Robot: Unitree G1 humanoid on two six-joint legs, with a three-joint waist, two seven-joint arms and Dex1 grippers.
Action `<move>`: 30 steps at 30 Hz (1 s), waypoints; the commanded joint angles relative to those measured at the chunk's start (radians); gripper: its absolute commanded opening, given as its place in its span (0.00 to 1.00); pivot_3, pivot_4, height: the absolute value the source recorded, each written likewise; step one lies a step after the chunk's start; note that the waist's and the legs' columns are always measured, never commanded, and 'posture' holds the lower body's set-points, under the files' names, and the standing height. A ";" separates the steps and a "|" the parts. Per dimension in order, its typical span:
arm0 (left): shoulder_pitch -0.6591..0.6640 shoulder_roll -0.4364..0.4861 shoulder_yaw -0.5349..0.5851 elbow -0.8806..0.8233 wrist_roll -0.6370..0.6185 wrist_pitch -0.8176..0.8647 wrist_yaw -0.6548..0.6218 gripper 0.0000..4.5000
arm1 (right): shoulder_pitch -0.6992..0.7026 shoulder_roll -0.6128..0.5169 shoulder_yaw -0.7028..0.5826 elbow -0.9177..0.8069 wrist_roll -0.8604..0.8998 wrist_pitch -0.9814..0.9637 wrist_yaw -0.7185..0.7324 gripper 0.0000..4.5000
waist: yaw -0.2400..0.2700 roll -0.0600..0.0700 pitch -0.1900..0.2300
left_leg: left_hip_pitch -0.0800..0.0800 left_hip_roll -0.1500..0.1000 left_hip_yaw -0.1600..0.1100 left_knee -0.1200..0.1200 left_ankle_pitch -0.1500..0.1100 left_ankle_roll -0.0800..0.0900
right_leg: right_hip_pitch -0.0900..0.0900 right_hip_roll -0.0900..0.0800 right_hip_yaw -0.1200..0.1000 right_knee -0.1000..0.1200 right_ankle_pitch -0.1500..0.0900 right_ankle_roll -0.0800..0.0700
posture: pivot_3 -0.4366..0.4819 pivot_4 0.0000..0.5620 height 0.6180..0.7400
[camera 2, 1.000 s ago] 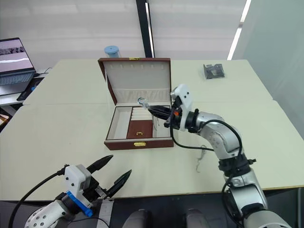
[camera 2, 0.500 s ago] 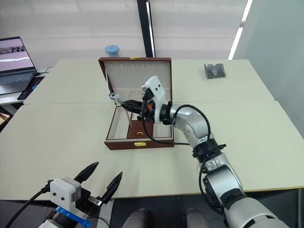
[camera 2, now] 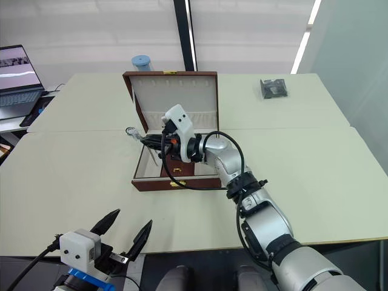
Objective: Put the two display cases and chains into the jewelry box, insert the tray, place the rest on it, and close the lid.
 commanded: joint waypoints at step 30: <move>-0.019 0.011 0.001 -0.046 -0.006 0.013 0.007 1.00 | -0.038 0.083 -0.059 0.147 -0.044 -0.109 -0.058 0.63 | 0.000 0.000 0.000 | 0.000 0.000 0.000 0.000 0.000 0.000 | 0.000 0.000 0.000 0.002 0.000 0.000 | 0.48 0.27 1.00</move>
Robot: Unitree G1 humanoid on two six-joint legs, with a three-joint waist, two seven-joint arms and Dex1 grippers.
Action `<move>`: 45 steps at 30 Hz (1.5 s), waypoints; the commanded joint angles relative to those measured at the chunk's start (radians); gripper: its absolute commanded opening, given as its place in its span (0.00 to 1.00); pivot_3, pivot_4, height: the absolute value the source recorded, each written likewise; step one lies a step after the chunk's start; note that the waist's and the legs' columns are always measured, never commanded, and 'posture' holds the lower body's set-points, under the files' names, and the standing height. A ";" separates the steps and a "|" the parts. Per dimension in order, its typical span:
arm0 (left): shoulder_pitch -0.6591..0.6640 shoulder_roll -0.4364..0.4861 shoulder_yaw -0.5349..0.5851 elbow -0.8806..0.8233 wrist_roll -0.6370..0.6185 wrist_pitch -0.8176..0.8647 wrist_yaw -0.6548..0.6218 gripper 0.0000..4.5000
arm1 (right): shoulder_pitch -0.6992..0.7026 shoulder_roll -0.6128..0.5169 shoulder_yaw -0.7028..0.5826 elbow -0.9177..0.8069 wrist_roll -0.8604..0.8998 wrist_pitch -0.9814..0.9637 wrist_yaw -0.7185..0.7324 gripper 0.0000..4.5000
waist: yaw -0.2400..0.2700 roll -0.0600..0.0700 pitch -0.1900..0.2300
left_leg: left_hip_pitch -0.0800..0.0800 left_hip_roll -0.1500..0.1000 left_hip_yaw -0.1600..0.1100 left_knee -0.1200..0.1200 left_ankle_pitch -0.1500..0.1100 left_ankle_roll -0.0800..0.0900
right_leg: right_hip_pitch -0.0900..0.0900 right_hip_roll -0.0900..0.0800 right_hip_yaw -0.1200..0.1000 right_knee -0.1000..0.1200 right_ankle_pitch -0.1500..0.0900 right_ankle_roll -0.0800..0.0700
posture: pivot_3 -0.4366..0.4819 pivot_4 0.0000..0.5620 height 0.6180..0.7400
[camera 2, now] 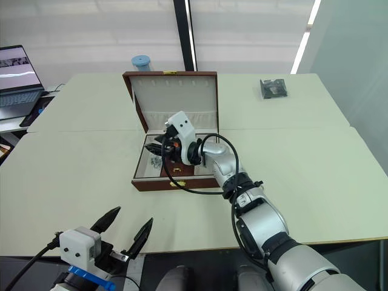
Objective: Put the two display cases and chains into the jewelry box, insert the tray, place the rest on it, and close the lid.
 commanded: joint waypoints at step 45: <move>-0.599 0.648 0.429 0.724 -0.264 0.320 -0.443 1.00 | 0.830 -0.825 -0.333 -0.868 0.106 0.118 0.217 0.99 | 0.001 0.000 0.000 | 0.001 0.000 0.001 0.002 0.000 0.000 | 0.000 0.000 0.001 0.004 -0.001 -0.001 | 0.48 0.27 1.00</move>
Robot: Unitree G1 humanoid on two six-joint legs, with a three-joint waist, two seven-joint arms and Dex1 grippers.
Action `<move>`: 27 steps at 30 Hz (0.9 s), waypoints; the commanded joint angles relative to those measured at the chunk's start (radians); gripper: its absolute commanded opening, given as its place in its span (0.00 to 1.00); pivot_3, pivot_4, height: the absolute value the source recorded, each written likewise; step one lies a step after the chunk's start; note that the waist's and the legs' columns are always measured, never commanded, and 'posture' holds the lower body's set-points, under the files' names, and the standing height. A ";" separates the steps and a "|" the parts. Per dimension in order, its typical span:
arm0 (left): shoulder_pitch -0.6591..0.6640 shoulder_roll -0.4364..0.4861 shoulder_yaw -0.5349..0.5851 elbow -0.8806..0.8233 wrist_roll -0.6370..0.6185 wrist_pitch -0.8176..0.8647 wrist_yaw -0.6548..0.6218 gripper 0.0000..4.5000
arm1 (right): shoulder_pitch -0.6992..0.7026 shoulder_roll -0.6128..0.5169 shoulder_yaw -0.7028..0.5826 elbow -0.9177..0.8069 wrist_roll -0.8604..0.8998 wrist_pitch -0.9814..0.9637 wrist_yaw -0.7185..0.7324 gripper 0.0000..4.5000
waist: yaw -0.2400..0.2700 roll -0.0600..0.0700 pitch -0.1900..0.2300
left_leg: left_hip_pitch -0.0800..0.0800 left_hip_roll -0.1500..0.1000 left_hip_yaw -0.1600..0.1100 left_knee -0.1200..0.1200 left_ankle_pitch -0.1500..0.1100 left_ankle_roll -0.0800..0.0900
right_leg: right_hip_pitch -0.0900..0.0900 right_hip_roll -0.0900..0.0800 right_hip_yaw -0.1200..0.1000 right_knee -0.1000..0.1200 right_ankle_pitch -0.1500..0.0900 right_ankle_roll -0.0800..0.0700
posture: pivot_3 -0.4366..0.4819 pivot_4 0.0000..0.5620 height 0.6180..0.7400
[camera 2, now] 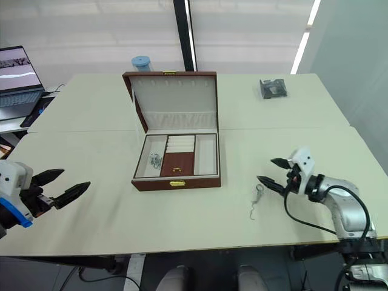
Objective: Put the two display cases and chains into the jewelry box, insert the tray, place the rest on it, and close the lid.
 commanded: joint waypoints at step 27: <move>-0.031 0.002 0.043 0.073 0.061 -0.047 -0.065 1.00 | 0.095 -0.153 -0.129 0.193 0.012 -0.198 0.050 0.99 | 0.001 0.000 0.000 | 0.000 0.000 -0.001 0.000 0.000 0.000 | 0.001 0.000 -0.001 0.000 0.000 0.000 | 0.48 0.27 1.00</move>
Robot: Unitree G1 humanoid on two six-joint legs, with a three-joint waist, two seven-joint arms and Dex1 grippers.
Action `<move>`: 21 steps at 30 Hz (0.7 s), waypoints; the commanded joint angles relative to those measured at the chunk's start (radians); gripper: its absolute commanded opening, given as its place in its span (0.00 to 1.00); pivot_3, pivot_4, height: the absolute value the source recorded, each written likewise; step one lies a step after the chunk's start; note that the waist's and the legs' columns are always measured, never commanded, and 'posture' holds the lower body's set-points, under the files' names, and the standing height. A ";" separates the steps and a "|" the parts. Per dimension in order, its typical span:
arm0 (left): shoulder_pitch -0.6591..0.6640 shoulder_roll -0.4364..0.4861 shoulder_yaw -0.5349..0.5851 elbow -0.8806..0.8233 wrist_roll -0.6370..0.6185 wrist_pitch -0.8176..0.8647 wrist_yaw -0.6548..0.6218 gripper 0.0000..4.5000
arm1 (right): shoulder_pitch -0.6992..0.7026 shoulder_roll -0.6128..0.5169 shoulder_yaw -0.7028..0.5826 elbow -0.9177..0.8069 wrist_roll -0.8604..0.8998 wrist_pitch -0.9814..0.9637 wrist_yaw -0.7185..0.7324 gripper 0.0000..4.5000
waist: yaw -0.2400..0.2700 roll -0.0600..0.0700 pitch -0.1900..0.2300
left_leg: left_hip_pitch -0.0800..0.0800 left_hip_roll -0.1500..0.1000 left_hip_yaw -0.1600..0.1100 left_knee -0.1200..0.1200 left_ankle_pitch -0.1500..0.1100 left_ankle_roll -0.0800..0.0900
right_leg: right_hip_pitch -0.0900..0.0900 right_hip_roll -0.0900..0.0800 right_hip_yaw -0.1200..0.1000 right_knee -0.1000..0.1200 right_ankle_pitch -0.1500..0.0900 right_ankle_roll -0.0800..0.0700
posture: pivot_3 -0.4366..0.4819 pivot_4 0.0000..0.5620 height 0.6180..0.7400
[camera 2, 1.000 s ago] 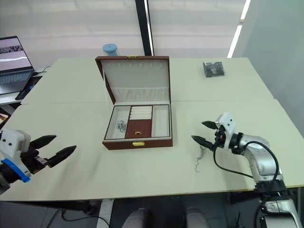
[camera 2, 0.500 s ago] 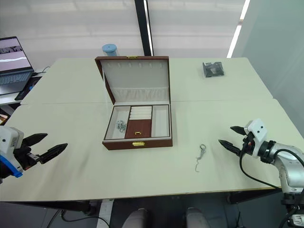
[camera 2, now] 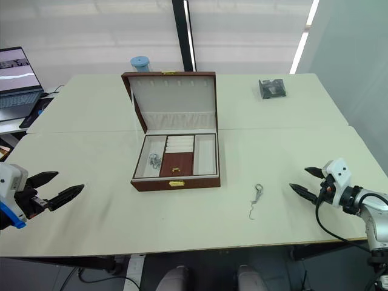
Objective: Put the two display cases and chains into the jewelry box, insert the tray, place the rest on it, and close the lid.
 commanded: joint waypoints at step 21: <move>0.043 -0.086 -0.032 -0.127 0.005 -0.041 -0.008 1.00 | 0.023 0.016 -0.086 -0.053 0.066 0.000 -0.022 0.99 | 0.001 0.000 0.000 | 0.000 0.000 0.000 0.000 0.000 0.000 | 0.001 0.000 0.000 0.000 0.000 0.000 | 0.48 0.27 1.00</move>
